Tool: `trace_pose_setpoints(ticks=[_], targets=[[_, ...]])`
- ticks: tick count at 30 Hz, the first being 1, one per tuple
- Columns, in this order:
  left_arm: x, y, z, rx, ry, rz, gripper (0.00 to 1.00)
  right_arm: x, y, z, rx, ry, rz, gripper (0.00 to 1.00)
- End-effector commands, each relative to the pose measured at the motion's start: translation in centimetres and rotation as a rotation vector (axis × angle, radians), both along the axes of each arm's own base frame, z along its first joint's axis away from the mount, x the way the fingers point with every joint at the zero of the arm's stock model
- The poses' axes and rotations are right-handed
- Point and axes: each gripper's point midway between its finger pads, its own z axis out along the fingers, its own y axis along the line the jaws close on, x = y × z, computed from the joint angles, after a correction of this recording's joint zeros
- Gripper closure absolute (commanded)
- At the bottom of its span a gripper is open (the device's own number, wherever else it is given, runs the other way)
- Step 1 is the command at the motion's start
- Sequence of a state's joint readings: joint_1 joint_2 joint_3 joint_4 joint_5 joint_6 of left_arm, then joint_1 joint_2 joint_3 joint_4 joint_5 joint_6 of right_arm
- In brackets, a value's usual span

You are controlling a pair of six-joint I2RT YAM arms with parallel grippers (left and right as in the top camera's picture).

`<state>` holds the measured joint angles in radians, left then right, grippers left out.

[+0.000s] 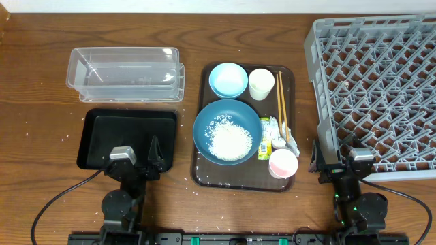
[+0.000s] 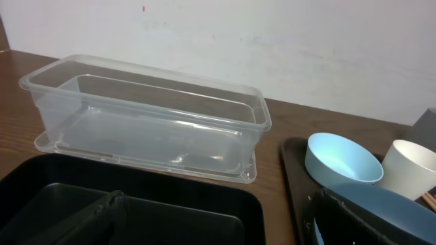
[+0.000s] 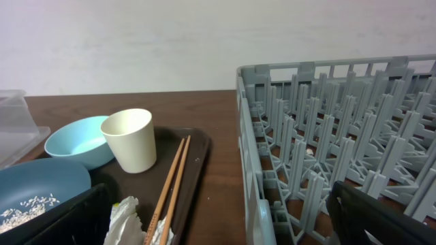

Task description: Sort waste into correct bins and load items into the dishwasher rack

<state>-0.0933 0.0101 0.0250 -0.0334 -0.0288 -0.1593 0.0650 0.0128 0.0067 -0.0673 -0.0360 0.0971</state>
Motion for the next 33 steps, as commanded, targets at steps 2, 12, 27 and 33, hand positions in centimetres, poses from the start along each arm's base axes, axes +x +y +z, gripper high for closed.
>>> trace_pose_setpoints(ticks=[2, 12, 27, 33], targets=[[-0.1, 0.3, -1.8, 0.015, 0.051, 0.015, 0.11, 0.0, 0.0, -0.2, -0.01, 0.007, -0.003, 0.01], [0.0, 0.3, -1.6, 0.014, 0.045, 0.015, 0.11, 0.0, 0.0, -0.2, -0.01, 0.007, -0.003, 0.01], [-3.9, -10.8, 4.5, -0.692, 0.054, -0.658, 0.11, 0.0, 0.0, -0.2, -0.01, 0.007, -0.003, 0.01], [-5.0, -10.4, 11.4, -0.529, -0.104, -0.674, 0.11, 0.0, 0.0, -0.2, -0.01, 0.007, -0.003, 0.01]])
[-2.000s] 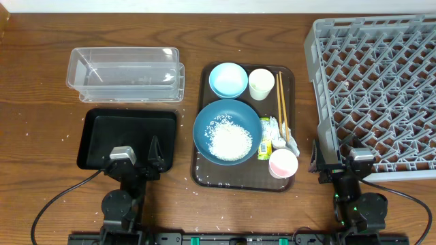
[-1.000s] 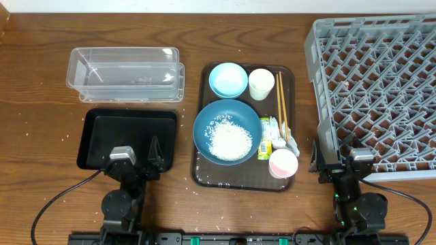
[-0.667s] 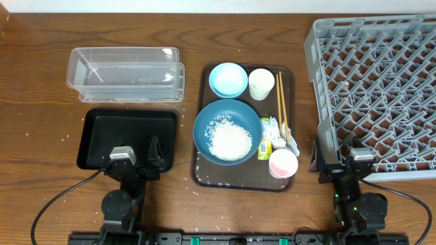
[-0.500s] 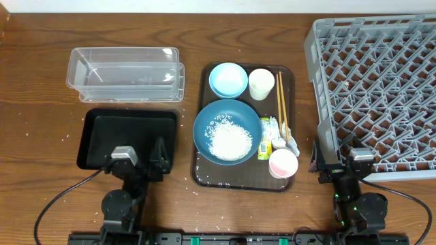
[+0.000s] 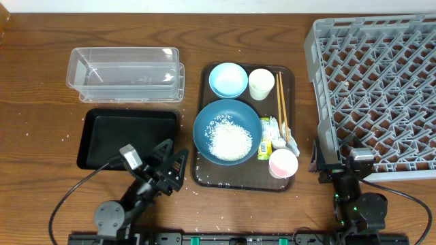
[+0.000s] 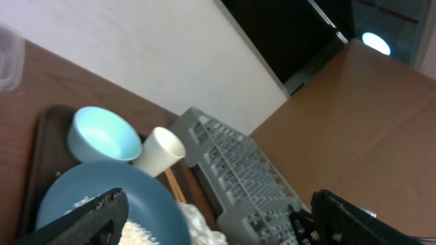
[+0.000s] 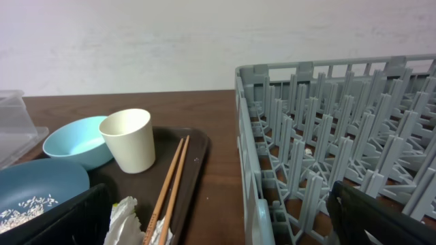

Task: Sort waste into correct bins and load items into the dishwasher rack
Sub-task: 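Reach the left gripper to the blue rice bowl and grasp its rim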

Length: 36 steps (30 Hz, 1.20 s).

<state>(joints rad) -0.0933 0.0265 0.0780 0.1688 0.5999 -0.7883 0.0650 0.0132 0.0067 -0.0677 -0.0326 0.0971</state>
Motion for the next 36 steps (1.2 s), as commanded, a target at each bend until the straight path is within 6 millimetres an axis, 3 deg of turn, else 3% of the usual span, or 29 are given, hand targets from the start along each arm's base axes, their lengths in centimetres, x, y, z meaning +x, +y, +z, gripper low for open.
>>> trace_pose_setpoints(ticks=[1, 6, 11, 15, 19, 24, 29, 32, 36], targets=[[-1.3, -0.3, 5.4, 0.103, -0.115, -0.013, 0.11, 0.0, 0.0, -0.2, -0.01, 0.006, 0.001, 0.01], [1.0, 0.7, 7.1, 0.327, 0.121, 0.041, 0.11, 0.0, 0.0, -0.2, -0.01, 0.006, 0.0, 0.01], [3.3, -0.7, 8.3, 0.493, 0.478, -0.115, 0.11, 0.0, 0.0, -0.2, -0.01, 0.006, 0.001, 0.01], [4.3, -3.6, 8.6, 0.641, 0.683, -0.295, 0.11, 0.0, 0.0, -0.2, -0.01, 0.006, 0.001, 0.01], [6.1, -9.0, 8.6, 0.664, 0.737, -0.462, 0.11, 0.0, 0.0, -0.2, -0.01, 0.006, 0.0, 0.01], [8.5, -13.3, 4.8, 0.699, 0.796, -0.512, 0.11, 0.0, 0.0, -0.2, -0.01, 0.006, 0.0, 0.01], [11.3, -11.8, -2.1, 0.957, 0.965, -0.176, 0.11, 0.0, 0.0, -0.2, -0.01, 0.006, 0.001, 0.01], [11.6, -12.8, -5.0, 1.082, 0.974, -0.094, 0.11, 0.0, 0.0, -0.2, -0.01, 0.006, 0.001, 0.01], [11.4, -15.7, -7.9, 1.136, 0.964, -0.118, 0.11, 0.0, 0.0, -0.2, -0.01, 0.006, 0.001, 0.01]])
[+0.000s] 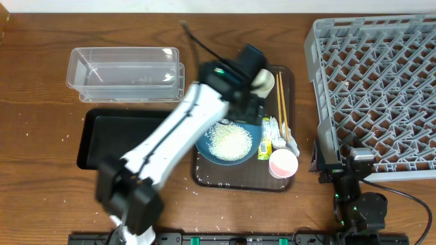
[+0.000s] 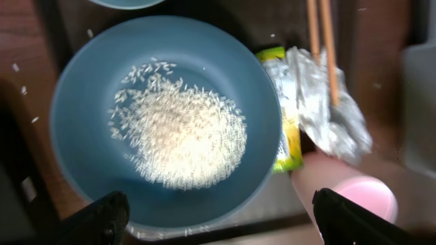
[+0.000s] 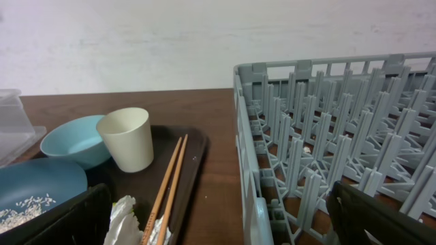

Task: Sort waste into correct bins and load items into the dishwasher rack
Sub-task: 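Reach the left gripper to the blue rice bowl and grasp its rim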

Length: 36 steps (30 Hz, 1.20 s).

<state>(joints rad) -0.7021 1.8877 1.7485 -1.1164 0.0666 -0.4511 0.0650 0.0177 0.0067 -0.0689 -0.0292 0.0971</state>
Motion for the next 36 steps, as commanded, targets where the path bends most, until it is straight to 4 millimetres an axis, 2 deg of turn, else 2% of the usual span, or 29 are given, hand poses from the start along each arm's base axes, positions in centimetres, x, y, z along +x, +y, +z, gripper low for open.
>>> trace_pose_setpoints(ticks=[1, 2, 5, 9, 11, 12, 20, 31, 36], targets=[[0.9, -0.7, -1.3, 0.084, -0.065, 0.028, 0.11, 0.0, 0.1, -0.1, -0.009, 0.0, 0.004, 0.01], [0.9, -1.2, -1.8, 0.085, -0.063, 0.018, 0.02, 0.0, 0.1, -0.1, -0.009, 0.0, 0.004, 0.01], [0.8, -2.4, -3.3, 0.09, -0.053, 0.016, 0.02, 0.0, 0.1, -0.1, -0.009, 0.0, 0.004, 0.01], [0.9, -2.6, -4.9, 0.095, -0.024, 0.097, 0.02, 0.0, 0.1, -0.1, -0.009, 0.0, 0.004, 0.01], [0.9, -2.7, -5.5, 0.097, -0.015, 0.123, 0.37, 0.0, 0.1, -0.1, -0.009, 0.0, 0.004, 0.01], [0.9, -2.7, -5.8, 0.097, -0.01, 0.137, 0.45, 0.0, 0.1, -0.1, -0.009, 0.0, 0.004, 0.01], [0.6, -2.7, -8.4, 0.137, 0.032, 0.161, 0.41, 0.0, 0.1, -0.1, -0.009, 0.0, 0.004, 0.01], [-0.2, -5.5, -8.9, 0.096, 0.001, 0.133, 0.37, 0.0, 0.1, -0.1, -0.009, 0.0, 0.004, 0.01], [-0.6, -5.3, -10.1, 0.099, 0.011, 0.17, 0.37, 0.0, 0.1, -0.1, -0.009, 0.0, 0.004, 0.01]])
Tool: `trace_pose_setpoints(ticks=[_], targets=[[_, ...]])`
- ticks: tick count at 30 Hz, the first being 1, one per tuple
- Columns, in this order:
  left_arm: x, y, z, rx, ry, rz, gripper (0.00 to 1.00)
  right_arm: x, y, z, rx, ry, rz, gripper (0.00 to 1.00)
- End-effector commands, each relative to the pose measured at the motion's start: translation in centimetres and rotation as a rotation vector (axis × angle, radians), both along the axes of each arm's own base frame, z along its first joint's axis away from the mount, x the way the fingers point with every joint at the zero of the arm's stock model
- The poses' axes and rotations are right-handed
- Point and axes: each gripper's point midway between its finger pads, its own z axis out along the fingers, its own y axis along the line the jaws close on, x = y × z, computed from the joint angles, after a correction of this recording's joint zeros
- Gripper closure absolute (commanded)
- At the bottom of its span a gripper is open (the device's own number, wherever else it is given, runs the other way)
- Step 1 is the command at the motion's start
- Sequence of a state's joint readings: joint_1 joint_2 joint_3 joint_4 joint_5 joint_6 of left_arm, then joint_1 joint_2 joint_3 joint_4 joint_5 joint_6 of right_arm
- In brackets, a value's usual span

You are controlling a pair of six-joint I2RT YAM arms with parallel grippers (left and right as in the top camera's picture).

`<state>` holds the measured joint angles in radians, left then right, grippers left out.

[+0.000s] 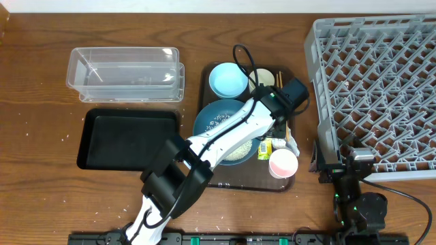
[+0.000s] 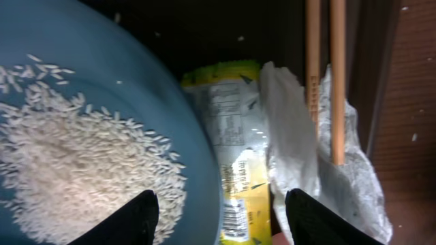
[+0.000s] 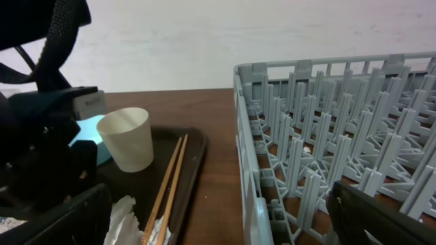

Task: Sort waste into correct bins and load items into the dishwasher rack
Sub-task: 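Reach the left gripper to the blue rice bowl and grasp its rim, then lift the blue bowl with the left gripper toward the black tray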

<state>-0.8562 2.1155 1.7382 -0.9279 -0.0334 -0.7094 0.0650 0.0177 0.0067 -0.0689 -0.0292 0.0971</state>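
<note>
My left gripper (image 2: 228, 221) hangs open, low over the yellow-green snack packet (image 2: 231, 170), which lies between the blue plate of rice (image 2: 88, 156) and a crumpled white wrapper (image 2: 300, 156). A pair of chopsticks (image 2: 323, 82) rests on the wrapper. From overhead, the left gripper (image 1: 274, 129) is over the right side of the brown tray (image 1: 231, 178). Also on the tray are a light-blue bowl (image 1: 227, 79), a cream cup (image 3: 126, 138) and a pink cup (image 1: 283, 163). My right gripper (image 3: 218, 224) sits open at the front edge beside the grey dishwasher rack (image 1: 378, 88).
A clear plastic bin (image 1: 126, 73) stands at the back left, with a black bin (image 1: 126, 138) in front of it. The left arm (image 1: 225, 136) stretches across the tray and its cable loops over the cream cup. Rice grains are scattered on the wooden table (image 1: 41, 136).
My left gripper was higher above the blue plate of rice; it is now further right and lower, close over the yellow-green packet and the wrapper. The right arm has not moved.
Both arms sat parked at the front edge, the left facing the two bins. Then the left arm had lifted and turned toward the tray. After that it was above the plate of rice, and now it is low over the packet, still open.
</note>
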Motion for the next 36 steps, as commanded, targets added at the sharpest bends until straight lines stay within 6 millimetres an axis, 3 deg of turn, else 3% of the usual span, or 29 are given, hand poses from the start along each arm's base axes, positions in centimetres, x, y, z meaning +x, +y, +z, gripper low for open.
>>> trace_pose_setpoints(ticks=[1, 4, 10, 17, 22, 29, 36], targets=[[-0.3, 1.4, -1.8, 0.047, 0.021, 0.055, 0.37, 0.0, 0.1, -0.1, -0.009, 0.0, 0.004, 0.01], [-0.5, 1.8, -2.5, 0.071, 0.028, 0.055, 0.38, 0.0, 0.1, -0.1, -0.009, 0.0, 0.004, 0.01], [-0.6, 2.0, -2.6, 0.079, 0.03, 0.055, 0.56, 0.0, 0.1, -0.1, -0.009, 0.0, 0.004, 0.01], [-0.7, 2.0, -2.6, 0.081, 0.033, 0.054, 0.68, 0.0, 0.1, -0.1, -0.009, 0.0, 0.004, 0.01], [-0.9, 2.1, -2.4, 0.079, 0.041, 0.053, 0.94, 0.0, 0.1, -0.1, -0.009, 0.0, 0.004, 0.01], [-1.1, 2.4, 0.8, 0.052, 0.018, 0.054, 0.94, 0.0, 0.1, -0.1, -0.009, 0.0, 0.004, 0.01], [-1.5, 2.8, 5.5, -0.017, -0.039, 0.055, 0.94, 0.0, 0.1, -0.1, -0.009, 0.0, 0.004, 0.01]])
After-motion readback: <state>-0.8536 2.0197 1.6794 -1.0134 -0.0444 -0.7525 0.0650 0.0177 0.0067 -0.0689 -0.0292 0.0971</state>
